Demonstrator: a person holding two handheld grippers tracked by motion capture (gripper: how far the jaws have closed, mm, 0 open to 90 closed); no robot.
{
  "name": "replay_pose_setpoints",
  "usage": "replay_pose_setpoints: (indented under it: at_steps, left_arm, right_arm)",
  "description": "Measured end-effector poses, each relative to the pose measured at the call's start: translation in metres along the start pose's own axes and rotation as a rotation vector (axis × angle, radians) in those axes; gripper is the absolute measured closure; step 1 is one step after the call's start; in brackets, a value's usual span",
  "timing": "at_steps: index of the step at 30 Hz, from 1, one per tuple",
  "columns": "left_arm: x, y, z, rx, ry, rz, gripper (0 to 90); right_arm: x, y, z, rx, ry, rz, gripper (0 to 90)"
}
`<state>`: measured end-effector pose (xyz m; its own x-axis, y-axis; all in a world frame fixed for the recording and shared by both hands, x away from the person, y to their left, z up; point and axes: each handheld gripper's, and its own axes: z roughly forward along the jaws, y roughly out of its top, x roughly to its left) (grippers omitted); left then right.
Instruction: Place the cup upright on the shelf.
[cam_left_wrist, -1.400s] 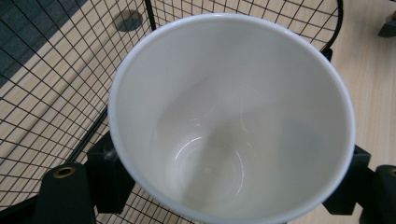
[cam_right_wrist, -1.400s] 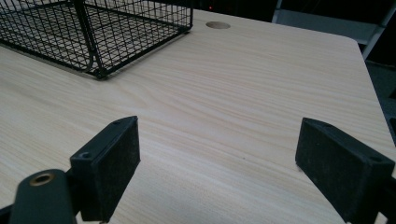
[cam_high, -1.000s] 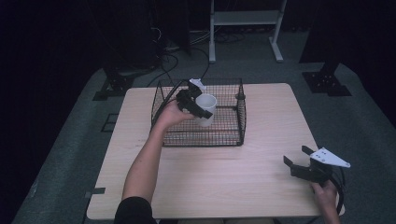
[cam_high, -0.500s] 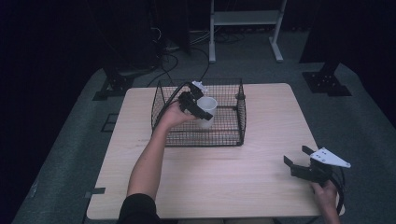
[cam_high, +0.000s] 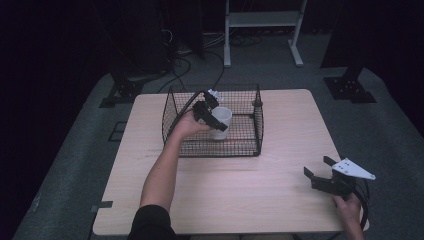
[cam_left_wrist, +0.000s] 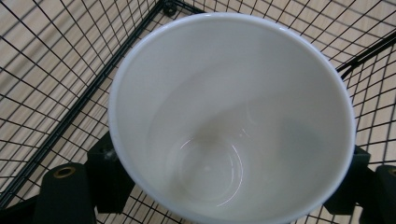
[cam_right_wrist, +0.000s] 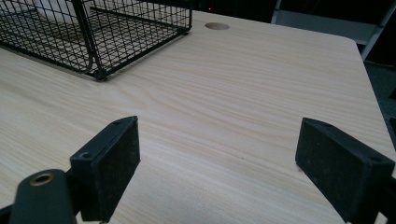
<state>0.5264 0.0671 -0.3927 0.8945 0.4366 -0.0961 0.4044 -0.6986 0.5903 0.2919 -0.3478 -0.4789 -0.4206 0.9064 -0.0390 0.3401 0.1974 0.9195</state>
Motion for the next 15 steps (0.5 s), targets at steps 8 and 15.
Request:
replay_pose_setpoints:
  at_steps: [8, 15]
  left_arm:
    - [0.002, 0.001, 0.006, -0.001, -0.002, -0.006, 21.0]
    - [0.004, -0.001, 0.013, 0.027, -0.007, -0.006, 21.0]
  right_arm:
    - [0.000, 0.000, 0.000, -0.001, 0.000, 0.000, 13.1]
    - [0.000, 0.000, 0.000, 0.000, 0.001, 0.001, 13.1]
